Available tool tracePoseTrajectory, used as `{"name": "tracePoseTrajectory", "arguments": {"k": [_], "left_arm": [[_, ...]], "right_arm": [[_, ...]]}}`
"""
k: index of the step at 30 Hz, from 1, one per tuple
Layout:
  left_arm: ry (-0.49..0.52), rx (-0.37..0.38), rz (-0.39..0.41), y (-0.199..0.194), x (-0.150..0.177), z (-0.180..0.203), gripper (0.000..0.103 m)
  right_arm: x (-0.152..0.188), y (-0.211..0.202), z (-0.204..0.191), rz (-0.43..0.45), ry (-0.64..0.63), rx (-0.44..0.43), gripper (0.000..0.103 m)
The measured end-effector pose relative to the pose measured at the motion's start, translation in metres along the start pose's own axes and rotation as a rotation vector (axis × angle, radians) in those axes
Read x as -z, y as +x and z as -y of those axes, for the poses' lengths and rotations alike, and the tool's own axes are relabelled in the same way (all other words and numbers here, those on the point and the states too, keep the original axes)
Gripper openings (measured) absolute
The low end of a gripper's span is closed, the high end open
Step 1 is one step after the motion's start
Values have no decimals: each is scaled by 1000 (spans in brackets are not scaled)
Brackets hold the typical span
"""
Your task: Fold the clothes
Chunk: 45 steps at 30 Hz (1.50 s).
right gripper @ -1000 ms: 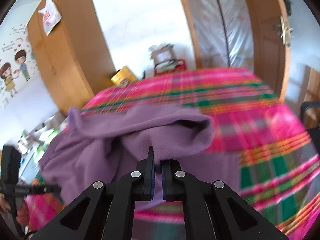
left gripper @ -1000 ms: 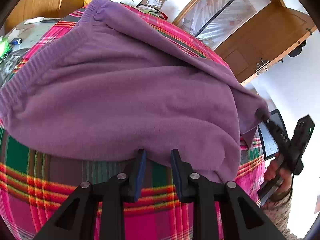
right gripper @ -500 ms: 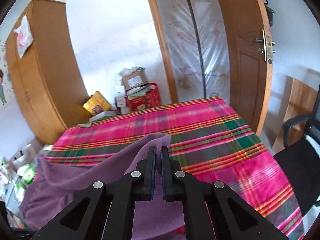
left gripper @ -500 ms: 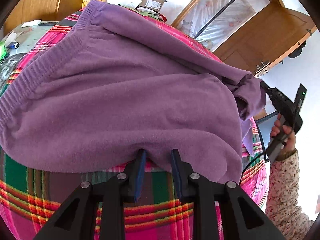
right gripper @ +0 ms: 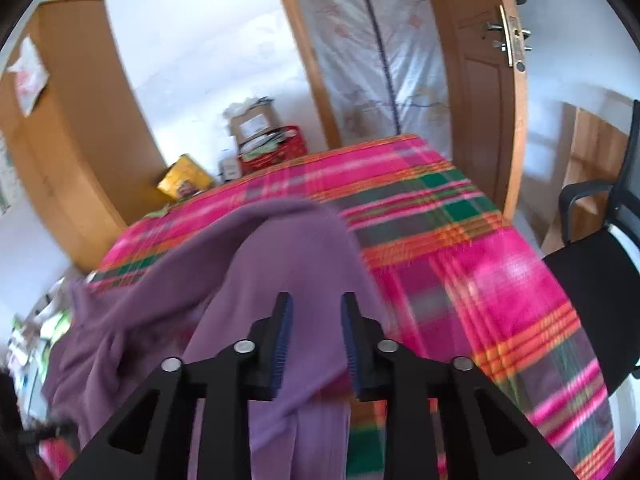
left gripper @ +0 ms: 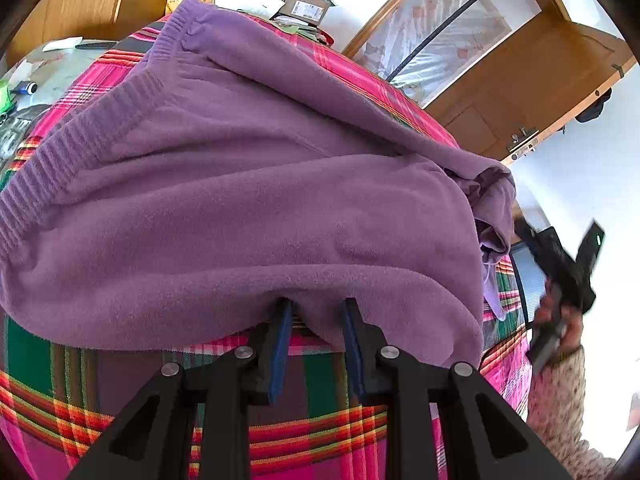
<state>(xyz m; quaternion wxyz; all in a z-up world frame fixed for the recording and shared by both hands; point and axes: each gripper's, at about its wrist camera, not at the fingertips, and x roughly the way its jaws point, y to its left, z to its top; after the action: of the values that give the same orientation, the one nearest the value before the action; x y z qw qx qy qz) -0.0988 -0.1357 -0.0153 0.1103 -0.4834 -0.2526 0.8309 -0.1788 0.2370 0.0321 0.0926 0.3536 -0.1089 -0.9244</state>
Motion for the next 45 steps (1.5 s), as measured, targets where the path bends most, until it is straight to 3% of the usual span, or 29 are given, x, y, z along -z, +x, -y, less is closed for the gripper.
{"name": "tracePoseTrajectory", "arguments": {"k": [4, 10, 14, 18, 22, 24, 28, 30, 34, 36, 45], "left_arm": [[-18, 6, 3, 1, 0, -1, 26], [-48, 14, 9, 5, -1, 1, 26], [-70, 19, 11, 6, -1, 0, 27], [-90, 19, 13, 7, -3, 1, 29], [-89, 4, 17, 7, -4, 3, 31], [-91, -3, 20, 7, -5, 4, 31], [-103, -5, 20, 8, -6, 4, 31], [-109, -6, 21, 8, -7, 4, 31], [-142, -4, 25, 9, -7, 1, 28], [-168, -20, 18, 7, -7, -4, 18], [-190, -37, 32, 1, -4, -6, 8]], "right_arm": [[36, -18, 5, -56, -2, -17, 39], [79, -18, 8, -133, 17, 0, 42], [82, -18, -8, -134, -8, -36, 44], [82, -17, -22, -141, -53, -4, 53], [83, -18, -28, -142, -63, 5, 52], [84, -19, -32, -146, -77, 8, 48], [87, -20, -42, -162, -120, 9, 22], [86, -19, -40, -166, -130, -9, 15], [84, -26, -36, -131, -137, -15, 11], [83, -34, -34, -104, -139, -10, 11], [59, -75, 7, 6, -73, 104, 10]]}}
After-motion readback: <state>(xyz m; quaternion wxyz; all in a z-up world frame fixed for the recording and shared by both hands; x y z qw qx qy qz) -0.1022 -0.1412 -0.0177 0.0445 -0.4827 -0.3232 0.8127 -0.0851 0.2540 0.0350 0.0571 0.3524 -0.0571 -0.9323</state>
